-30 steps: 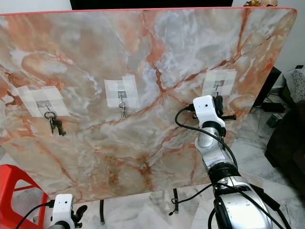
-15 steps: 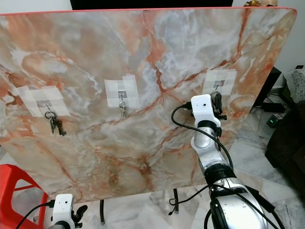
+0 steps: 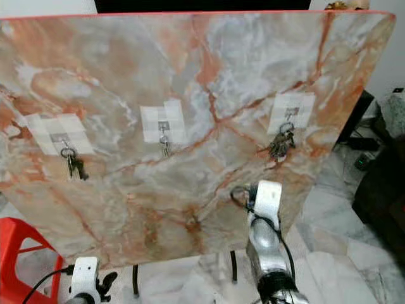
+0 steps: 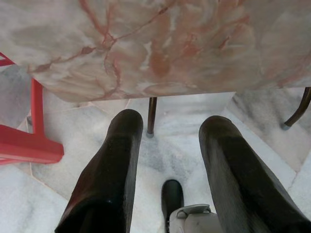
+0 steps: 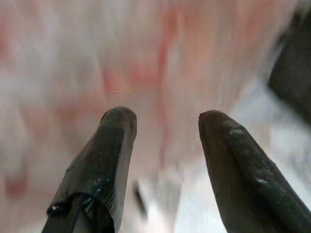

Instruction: Hang keys on a hook

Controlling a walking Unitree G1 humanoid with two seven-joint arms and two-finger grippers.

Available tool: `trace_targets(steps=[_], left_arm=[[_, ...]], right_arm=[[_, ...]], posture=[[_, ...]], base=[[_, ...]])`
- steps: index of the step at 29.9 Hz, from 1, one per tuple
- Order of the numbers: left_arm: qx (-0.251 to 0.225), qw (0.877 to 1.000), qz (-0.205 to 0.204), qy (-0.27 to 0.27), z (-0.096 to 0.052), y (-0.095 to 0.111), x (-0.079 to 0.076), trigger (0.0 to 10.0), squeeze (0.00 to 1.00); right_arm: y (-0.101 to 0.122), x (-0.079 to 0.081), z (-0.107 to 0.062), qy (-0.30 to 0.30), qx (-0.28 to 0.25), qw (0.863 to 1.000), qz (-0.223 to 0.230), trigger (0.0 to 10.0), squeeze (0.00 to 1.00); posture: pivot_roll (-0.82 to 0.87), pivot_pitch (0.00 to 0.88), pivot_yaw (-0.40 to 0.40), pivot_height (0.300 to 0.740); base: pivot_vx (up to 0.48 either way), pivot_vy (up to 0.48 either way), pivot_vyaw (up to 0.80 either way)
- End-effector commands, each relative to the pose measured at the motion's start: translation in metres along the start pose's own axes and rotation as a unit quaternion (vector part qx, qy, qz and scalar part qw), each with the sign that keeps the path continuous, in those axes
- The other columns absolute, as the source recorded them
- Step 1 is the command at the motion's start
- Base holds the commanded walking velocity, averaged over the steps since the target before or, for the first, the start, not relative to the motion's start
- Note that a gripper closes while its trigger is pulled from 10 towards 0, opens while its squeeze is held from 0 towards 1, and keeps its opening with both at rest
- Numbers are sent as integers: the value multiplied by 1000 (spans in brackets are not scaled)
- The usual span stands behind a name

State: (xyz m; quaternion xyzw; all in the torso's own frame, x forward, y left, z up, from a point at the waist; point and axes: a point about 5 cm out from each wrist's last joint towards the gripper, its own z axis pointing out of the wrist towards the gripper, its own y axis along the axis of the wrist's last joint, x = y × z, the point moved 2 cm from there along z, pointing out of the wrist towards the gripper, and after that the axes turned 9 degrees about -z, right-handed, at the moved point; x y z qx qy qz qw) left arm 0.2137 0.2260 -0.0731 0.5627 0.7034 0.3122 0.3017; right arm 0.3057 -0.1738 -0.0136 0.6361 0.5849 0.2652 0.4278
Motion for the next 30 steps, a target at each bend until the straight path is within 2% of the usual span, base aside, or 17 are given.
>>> trace_targets(steps=[1, 5, 6, 9, 11, 12, 13, 14, 15, 19, 21, 23, 26, 30], left_arm=[[4, 1000, 1, 4, 0, -1, 2, 10000, 0], [8, 1000, 3, 6, 0, -1, 3, 10000, 0], [12, 1000, 4, 9, 0, -1, 4, 10000, 0], [21, 1000, 4, 14, 0, -3, 6, 10000, 0], [36, 999, 8, 16, 0, -8, 6, 10000, 0], [36, 999, 8, 16, 0, -8, 6, 10000, 0], [51, 998, 17, 15, -2, -13, 7, 10000, 0], [55, 998, 20, 15, -2, -14, 8, 10000, 0], [72, 997, 34, 18, -5, -21, 12, 10000, 0], [96, 994, 40, 31, -10, -30, 22, 10000, 0], [103, 993, 42, 39, -12, -33, 26, 10000, 0], [100, 993, 35, 46, -12, -32, 28, 10000, 0], [93, 994, 31, 41, -10, -28, 25, 10000, 0], [95, 994, 37, 28, -8, -28, 18, 10000, 0]], right_arm=[[-15, -2, -1, 11, 35, 999, 14, 10000, 0], [-47, 5, -10, 64, 74, 994, -44, 10000, 0], [-60, 5, -15, 71, 90, 992, -45, 10000, 0], [-74, 2, -20, 76, 106, 991, -39, 10000, 0], [-96, -6, -29, 68, 151, 986, -34, 10000, 0], [-96, -6, -29, 68, 151, 986, -34, 10000, 0], [-101, -9, -30, 61, 162, 985, -5, 10000, 0], [-101, -9, -30, 63, 161, 985, 2, 10000, 0], [-102, -9, -31, 80, 160, 984, -19, 10000, 0], [-117, -14, -38, 90, 186, 976, -68, 10000, 0], [-133, -18, -46, 99, 215, 967, -96, 10000, 0], [-140, -18, -51, 104, 224, 964, -95, 10000, 0], [-142, -20, -52, 80, 227, 969, -50, 10000, 0], [-142, -21, -53, 81, 225, 970, -48, 10000, 0]], posture=[[73, 0, -54, 740], [77, 0, -53, 740], [81, 0, -57, 740], [81, 0, -61, 740], [86, 0, -65, 740], [86, 0, -65, 740], [91, 0, -65, 740], [88, 0, -63, 740], [77, 0, -58, 740], [85, 0, -58, 740], [95, 0, -64, 740], [95, 0, -64, 740], [96, 0, -68, 740], [92, 0, -62, 740]], base=[[0, 0, 0], [0, 0, 0], [0, 0, 0], [0, 0, 0], [0, 0, 0], [0, 0, 0], [0, 0, 0], [0, 0, 0], [0, 0, 0], [0, 0, 0], [0, 0, 0], [0, 0, 0], [0, 0, 0], [0, 0, 0]])
